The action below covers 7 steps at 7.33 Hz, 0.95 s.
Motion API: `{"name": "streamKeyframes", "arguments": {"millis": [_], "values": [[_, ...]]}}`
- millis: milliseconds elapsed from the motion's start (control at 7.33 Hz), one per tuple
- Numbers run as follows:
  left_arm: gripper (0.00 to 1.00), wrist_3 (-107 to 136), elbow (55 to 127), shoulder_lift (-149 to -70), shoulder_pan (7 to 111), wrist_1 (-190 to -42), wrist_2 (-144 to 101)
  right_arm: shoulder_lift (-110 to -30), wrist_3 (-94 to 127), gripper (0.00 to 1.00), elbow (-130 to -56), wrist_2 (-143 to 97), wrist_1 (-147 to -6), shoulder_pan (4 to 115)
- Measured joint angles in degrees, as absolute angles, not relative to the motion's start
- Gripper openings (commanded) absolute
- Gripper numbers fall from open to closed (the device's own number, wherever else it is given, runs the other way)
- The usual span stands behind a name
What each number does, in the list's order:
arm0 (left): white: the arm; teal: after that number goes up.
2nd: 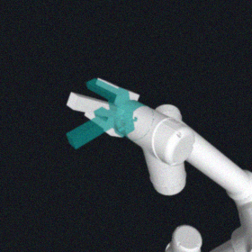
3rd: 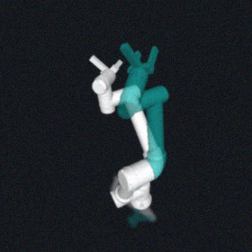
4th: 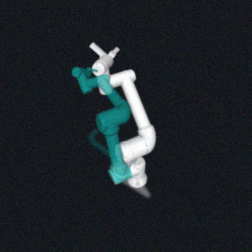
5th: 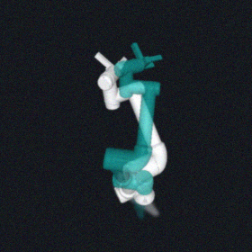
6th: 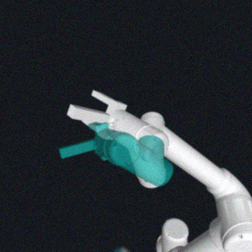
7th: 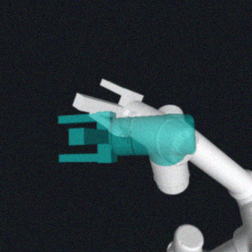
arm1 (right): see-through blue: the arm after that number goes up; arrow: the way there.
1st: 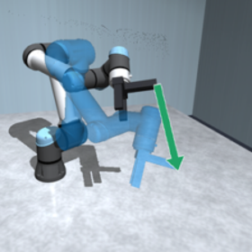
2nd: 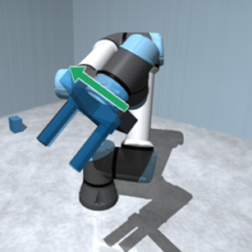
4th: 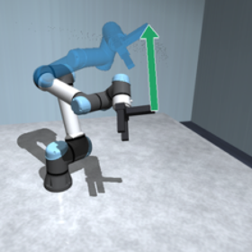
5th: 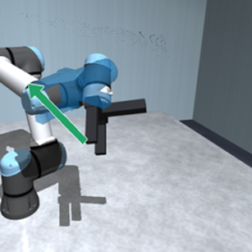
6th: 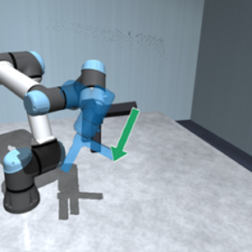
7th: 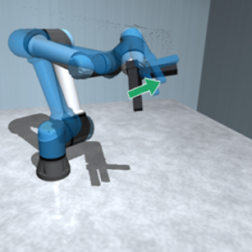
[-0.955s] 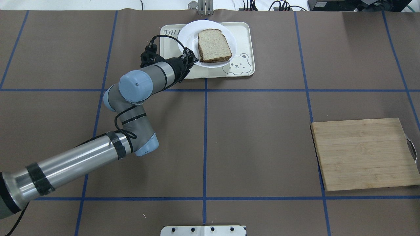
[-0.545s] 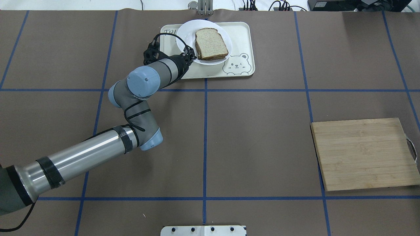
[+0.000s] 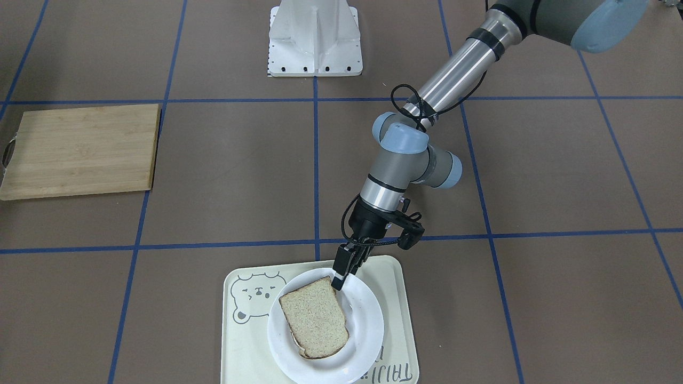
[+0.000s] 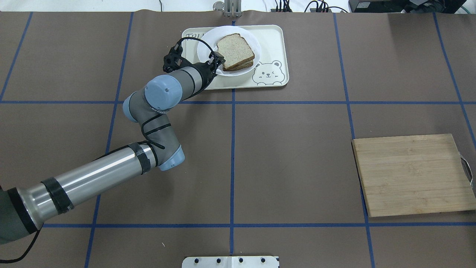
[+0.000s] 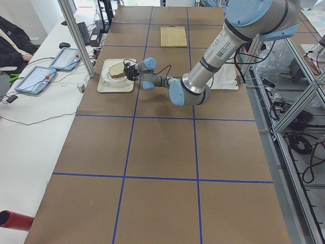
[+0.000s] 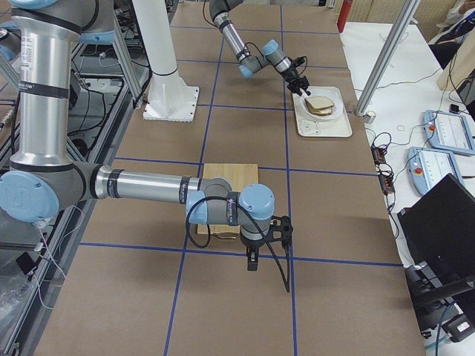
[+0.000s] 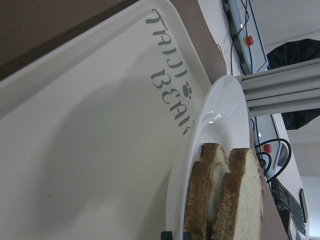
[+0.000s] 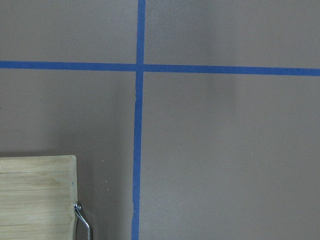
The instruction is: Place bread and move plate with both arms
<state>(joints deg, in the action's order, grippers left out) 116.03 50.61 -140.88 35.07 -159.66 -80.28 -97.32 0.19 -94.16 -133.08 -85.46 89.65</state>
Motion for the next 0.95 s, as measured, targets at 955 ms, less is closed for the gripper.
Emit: {"name": "streamKeyframes", "arguments": {"millis": [955], "values": [[0.99,89.3,89.6,-123.1,39.1,-131.4,-97.2,-97.6,0.1,1.0,-94.0,-133.1,-85.4,89.7]]}}
